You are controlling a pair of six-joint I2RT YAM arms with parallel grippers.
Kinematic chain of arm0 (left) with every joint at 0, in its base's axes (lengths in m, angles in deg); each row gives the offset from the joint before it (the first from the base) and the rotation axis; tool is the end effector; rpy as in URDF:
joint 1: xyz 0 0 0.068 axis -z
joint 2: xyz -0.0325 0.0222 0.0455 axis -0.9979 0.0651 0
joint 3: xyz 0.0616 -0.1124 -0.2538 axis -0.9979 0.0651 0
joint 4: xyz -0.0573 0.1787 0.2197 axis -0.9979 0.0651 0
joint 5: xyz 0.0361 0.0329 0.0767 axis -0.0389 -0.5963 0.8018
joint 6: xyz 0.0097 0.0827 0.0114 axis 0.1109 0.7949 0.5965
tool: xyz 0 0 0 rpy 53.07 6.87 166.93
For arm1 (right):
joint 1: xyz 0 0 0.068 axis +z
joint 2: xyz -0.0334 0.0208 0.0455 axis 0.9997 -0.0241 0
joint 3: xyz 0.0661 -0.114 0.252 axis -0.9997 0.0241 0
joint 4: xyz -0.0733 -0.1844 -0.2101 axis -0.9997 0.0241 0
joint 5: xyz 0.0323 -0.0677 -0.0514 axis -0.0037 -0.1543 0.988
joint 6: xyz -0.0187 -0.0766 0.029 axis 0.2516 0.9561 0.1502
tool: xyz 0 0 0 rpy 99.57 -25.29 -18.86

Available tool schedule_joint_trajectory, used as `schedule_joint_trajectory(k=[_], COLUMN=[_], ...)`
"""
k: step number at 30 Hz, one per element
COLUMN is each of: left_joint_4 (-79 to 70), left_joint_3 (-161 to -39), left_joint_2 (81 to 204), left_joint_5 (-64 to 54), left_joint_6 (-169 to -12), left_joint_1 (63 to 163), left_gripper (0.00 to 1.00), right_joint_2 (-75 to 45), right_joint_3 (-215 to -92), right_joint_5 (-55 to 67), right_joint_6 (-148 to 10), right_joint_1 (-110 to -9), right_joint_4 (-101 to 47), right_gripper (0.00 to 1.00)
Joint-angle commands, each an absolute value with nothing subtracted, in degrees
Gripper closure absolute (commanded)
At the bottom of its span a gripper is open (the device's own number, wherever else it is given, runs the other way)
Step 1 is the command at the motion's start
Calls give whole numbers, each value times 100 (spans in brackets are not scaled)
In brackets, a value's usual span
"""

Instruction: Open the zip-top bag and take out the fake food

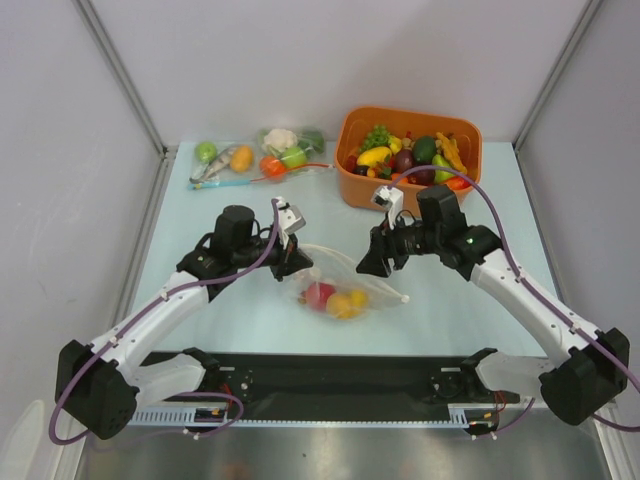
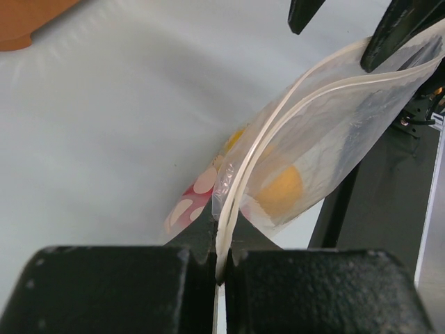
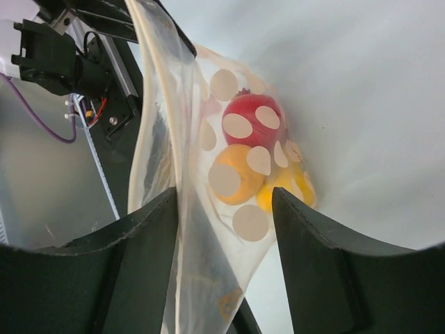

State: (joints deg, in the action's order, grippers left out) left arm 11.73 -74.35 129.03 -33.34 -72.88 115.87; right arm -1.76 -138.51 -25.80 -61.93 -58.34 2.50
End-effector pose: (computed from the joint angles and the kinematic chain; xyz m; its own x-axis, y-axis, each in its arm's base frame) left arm 0.2276 -0.1799 0.2759 -0.3394 0.2900 -0.8948 0.8881 0.4123 -0.2033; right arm 0.2356 0.1912 0.3156 -0.5120 -0.3057 -0.8027 -0.8304 0.4150 0.3717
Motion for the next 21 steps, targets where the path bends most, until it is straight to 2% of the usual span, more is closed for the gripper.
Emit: schedule_joint_trajectory(k=[1, 7, 10, 11, 13, 14, 15, 16, 17, 21], left_joint_4=[902, 929, 937, 937, 981, 1016, 1060, 1087, 1139, 1254], left_joint_3=[-7388, -7406, -7450, -7459, -7459, -7467, -7485, -7502, -7546, -7853], left_joint_2=[12766, 12783, 12827, 12836, 12836, 12836, 12819, 12801, 12731, 12556], left_joint_5=[-3530, -3460, -3433, -3407, -3302, -3171, -3117, -3056, -2933, -2845], left_joint_6=[-7312, -7400, -7557, -7602, -7733, -7769, -7795, -7857, -7857, -8217], left_joint_1=[11588, 11597, 11588, 11597, 11589, 11597, 11597, 11589, 11588, 11589], left_gripper=[100, 100, 94, 86, 77, 68, 63, 59, 48, 38], right_joint_2=[-285, -601, -742, -777, -838, -847, -848, -839, -830, -742], right_joint_3=[-13865, -14084, -14146, -14146, -14181, -14207, -14234, -14269, -14365, -14673], right_joint_5=[-2555, -2450, -2459, -2450, -2432, -2415, -2362, -2292, -2187, -1555], right_joint_6=[-6209, -6332, -6437, -6464, -6552, -6595, -6639, -6666, -6675, -6675], right_joint_1=[-5777, -5514, -5338, -5294, -5223, -5206, -5197, -5197, -5197, -5197], right_joint_4=[-201, -333, -412, -465, -491, -491, -474, -457, -395, -149], right_gripper=[39, 39, 49, 62, 78, 95, 100, 100, 100, 100])
